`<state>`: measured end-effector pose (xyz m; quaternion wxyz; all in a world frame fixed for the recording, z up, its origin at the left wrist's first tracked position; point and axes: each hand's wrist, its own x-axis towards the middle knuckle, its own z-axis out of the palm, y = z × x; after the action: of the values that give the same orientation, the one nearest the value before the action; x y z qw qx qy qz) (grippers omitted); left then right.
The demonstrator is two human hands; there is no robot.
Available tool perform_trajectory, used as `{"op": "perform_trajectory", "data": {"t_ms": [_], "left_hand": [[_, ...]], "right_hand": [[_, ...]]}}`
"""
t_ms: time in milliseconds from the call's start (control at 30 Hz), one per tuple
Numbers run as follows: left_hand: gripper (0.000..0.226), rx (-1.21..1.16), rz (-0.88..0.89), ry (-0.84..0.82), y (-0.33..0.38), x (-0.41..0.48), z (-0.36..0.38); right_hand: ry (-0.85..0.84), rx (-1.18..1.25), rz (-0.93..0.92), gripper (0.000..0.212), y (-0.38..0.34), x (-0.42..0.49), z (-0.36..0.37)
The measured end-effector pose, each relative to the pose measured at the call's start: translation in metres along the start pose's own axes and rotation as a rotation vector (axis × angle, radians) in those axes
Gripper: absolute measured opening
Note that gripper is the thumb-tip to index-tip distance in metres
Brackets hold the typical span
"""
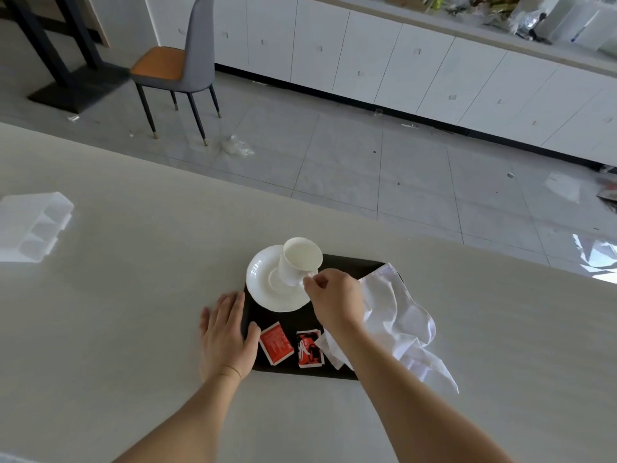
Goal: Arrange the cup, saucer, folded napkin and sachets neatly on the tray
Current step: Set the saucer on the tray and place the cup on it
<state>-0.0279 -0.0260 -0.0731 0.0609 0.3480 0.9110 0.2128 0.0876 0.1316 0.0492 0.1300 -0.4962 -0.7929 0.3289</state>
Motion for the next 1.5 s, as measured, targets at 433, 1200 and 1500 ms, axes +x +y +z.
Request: {"op": "perform_trajectory", "data": {"t_ms": [433, 1200, 1500], "left_hand": [[0.069, -0.016, 0.0, -0.003, 0.001, 0.001, -0.001], [0.069, 0.002, -0.007, -0.011, 0.003, 0.001, -0.004], [0.068, -0.017, -0.009, -0.005, 0.001, 0.001, -0.002]], "right_hand": [[0.017, 0.027, 0.085, 0.041, -0.011, -0.001, 0.046], [0.011, 0.113, 0.144, 0.033, -0.016, -0.014, 0.063], [-0.024, 0.153, 0.177, 0.031, -0.014, -0.018, 0.063]]}}
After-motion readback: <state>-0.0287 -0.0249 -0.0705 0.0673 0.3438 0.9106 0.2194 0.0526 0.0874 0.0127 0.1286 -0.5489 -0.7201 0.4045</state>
